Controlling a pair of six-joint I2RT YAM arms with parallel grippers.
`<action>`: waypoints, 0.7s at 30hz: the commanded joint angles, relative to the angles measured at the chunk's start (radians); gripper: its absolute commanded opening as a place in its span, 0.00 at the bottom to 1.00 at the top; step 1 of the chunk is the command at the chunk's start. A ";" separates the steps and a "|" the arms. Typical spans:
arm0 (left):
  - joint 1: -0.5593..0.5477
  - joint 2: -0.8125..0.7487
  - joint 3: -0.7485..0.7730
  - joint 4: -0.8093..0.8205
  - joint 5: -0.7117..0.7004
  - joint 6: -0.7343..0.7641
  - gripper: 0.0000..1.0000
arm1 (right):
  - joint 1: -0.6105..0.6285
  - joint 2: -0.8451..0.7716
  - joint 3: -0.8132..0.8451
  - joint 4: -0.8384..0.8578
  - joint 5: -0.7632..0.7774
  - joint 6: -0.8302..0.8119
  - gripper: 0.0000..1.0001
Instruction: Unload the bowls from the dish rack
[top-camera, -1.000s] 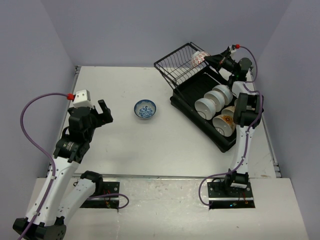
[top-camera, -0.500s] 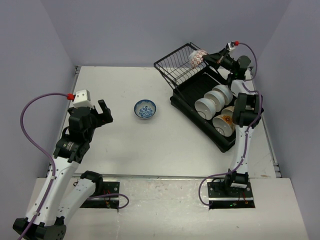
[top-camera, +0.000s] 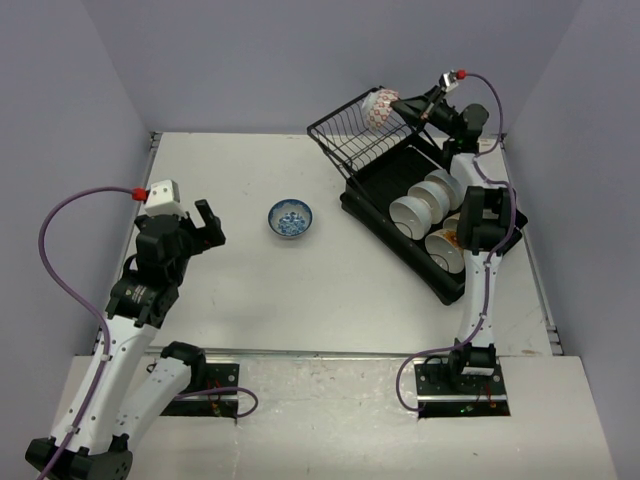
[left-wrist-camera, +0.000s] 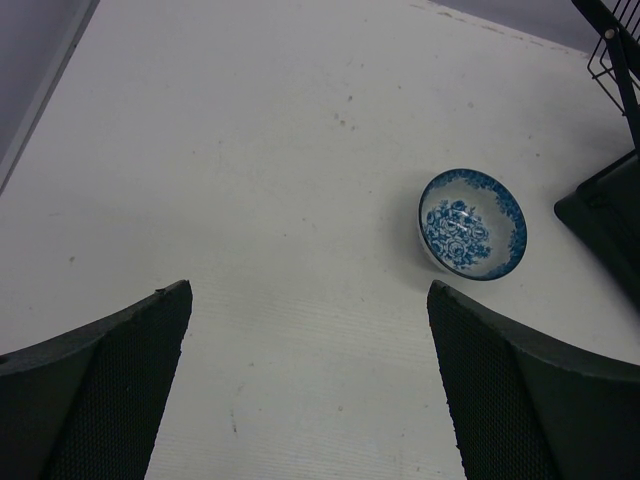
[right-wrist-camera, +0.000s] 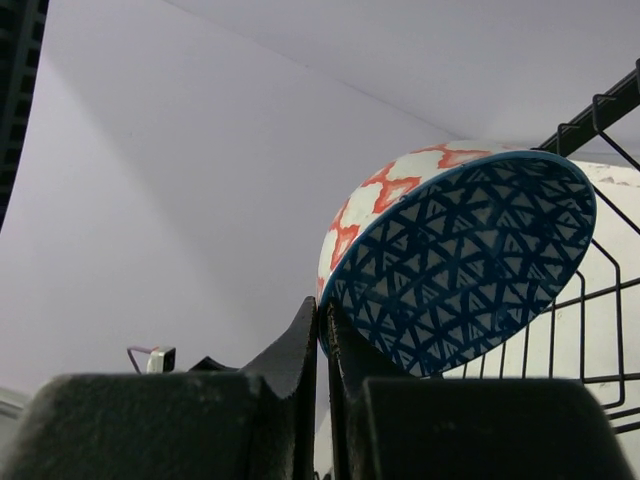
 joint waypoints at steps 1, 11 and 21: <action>0.007 -0.008 -0.003 0.039 0.012 0.028 1.00 | -0.007 -0.063 0.026 0.133 0.045 0.050 0.00; 0.008 -0.008 -0.003 0.037 0.007 0.028 1.00 | 0.021 -0.150 0.008 0.220 0.042 0.104 0.00; 0.008 -0.011 -0.001 0.036 -0.004 0.027 1.00 | 0.098 -0.267 -0.052 0.208 -0.011 0.060 0.00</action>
